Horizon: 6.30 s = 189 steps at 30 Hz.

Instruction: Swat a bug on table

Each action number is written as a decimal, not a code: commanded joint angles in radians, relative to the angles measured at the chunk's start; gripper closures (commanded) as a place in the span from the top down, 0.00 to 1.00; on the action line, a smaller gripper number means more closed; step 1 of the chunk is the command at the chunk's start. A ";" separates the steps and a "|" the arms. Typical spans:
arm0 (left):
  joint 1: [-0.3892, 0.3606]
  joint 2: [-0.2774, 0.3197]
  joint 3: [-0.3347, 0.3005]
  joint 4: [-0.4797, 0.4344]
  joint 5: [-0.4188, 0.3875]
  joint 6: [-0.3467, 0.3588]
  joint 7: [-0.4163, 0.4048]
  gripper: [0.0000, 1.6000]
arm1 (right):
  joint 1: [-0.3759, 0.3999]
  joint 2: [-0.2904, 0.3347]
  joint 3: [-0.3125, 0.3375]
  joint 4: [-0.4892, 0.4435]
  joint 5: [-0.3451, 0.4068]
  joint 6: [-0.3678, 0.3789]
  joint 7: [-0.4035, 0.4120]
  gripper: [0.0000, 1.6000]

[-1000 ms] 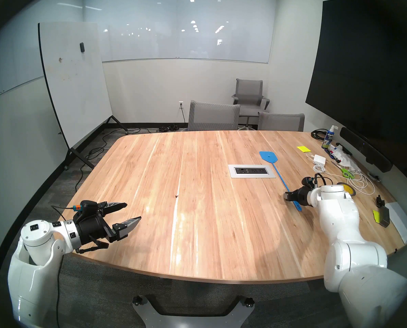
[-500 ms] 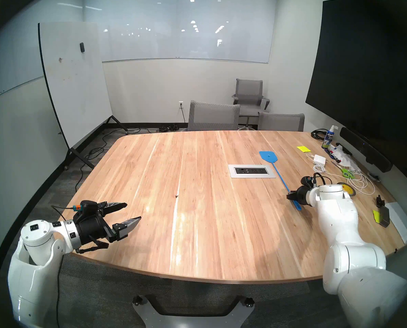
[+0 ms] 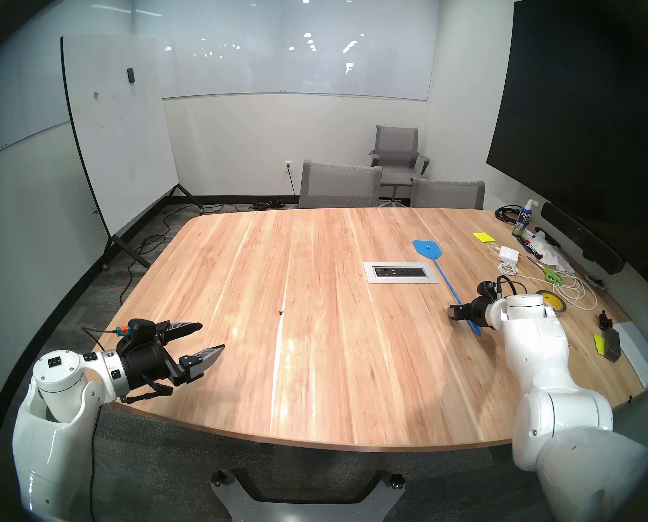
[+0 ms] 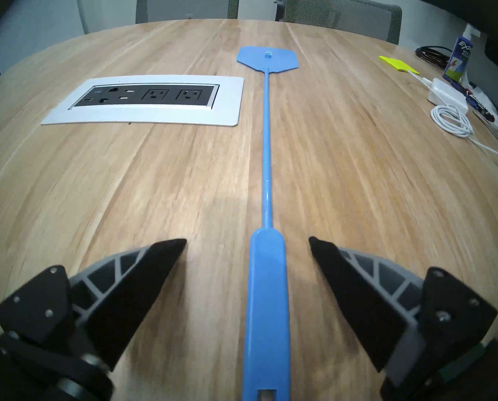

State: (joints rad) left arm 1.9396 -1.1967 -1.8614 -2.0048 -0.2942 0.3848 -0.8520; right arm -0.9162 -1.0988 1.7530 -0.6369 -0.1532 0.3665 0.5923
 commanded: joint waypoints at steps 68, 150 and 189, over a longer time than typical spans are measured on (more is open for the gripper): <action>-0.002 -0.002 -0.003 -0.014 0.004 0.003 -0.006 1.00 | -0.146 0.061 0.091 -0.127 0.012 0.048 0.111 0.00; -0.004 -0.008 -0.006 -0.015 0.010 0.006 -0.011 1.00 | -0.887 -0.045 0.493 -0.952 -0.054 0.236 0.329 0.00; -0.005 -0.010 -0.007 -0.014 0.013 0.006 -0.014 1.00 | -1.084 -0.123 0.685 -1.083 -0.061 0.220 0.447 0.00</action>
State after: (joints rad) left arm 1.9358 -1.2092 -1.8672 -2.0046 -0.2805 0.3888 -0.8644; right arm -1.9511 -1.2134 2.4126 -1.6808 -0.2158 0.5876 1.0180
